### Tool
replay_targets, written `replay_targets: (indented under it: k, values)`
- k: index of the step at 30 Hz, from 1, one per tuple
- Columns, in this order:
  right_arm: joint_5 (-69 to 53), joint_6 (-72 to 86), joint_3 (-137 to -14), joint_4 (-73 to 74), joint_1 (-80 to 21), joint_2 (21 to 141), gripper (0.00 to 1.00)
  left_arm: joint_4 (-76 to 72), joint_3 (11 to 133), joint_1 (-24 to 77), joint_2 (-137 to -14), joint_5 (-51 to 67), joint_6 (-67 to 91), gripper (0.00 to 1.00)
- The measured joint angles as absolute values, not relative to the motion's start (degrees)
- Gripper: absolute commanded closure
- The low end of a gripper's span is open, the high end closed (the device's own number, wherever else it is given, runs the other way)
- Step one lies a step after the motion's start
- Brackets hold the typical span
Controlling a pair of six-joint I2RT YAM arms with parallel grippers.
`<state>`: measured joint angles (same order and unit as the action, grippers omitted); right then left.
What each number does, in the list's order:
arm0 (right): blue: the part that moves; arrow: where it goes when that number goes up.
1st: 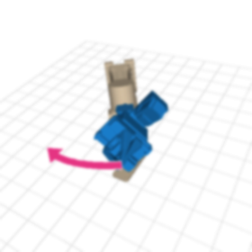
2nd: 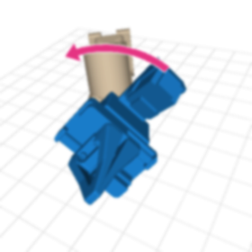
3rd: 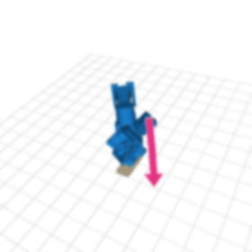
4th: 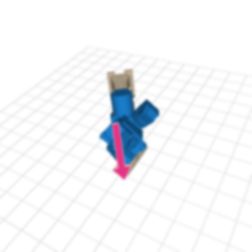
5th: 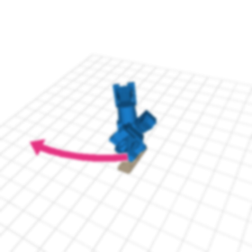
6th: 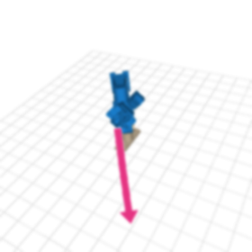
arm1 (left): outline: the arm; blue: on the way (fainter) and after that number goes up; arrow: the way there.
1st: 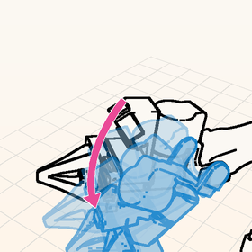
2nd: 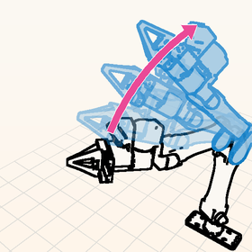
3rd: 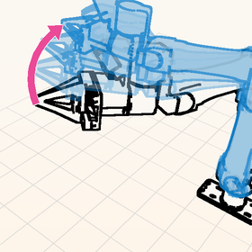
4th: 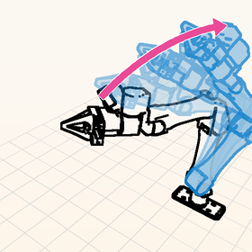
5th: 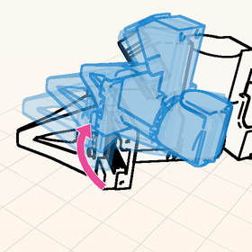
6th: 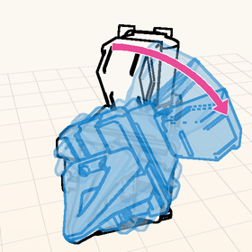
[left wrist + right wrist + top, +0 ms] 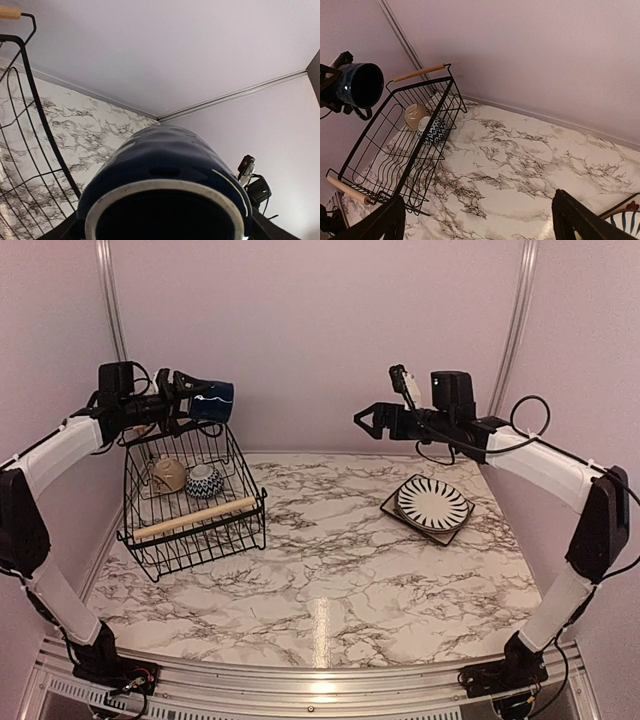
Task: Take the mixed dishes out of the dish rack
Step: Grab the cup from the dish rack, then pass from the left arm to the right
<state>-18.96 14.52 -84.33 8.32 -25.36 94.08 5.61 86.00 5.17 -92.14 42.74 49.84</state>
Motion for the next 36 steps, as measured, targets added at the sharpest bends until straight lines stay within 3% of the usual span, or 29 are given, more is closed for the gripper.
replay_targets:
  k: [9, 15, 27, 34, 36]
  values:
    - [-30.24, 19.44, -84.40, -5.93, -33.61, 98.13, 0.02, -32.47, 77.01, 14.74, -95.66, 49.21, 81.14, 0.64]
    - [-37.17, 28.71, -84.36, -19.27, -34.70, 102.24, 0.19, -53.39, 76.64, 20.78, -101.21, 49.47, 95.61, 0.65]
    - [-44.47, 44.38, -84.33, -36.51, -35.68, 109.30, 0.39, -58.48, 77.62, 24.84, -103.68, 48.10, 98.24, 0.66]
    - [-44.75, 47.20, -84.71, -39.18, -36.69, 110.41, 0.60, -57.56, 78.70, 25.98, -103.96, 47.88, 96.33, 0.67]
    - [-44.49, 48.34, -84.73, -40.53, -36.82, 110.65, 0.63, -56.62, 79.02, 26.15, -104.01, 47.42, 95.04, 0.67]
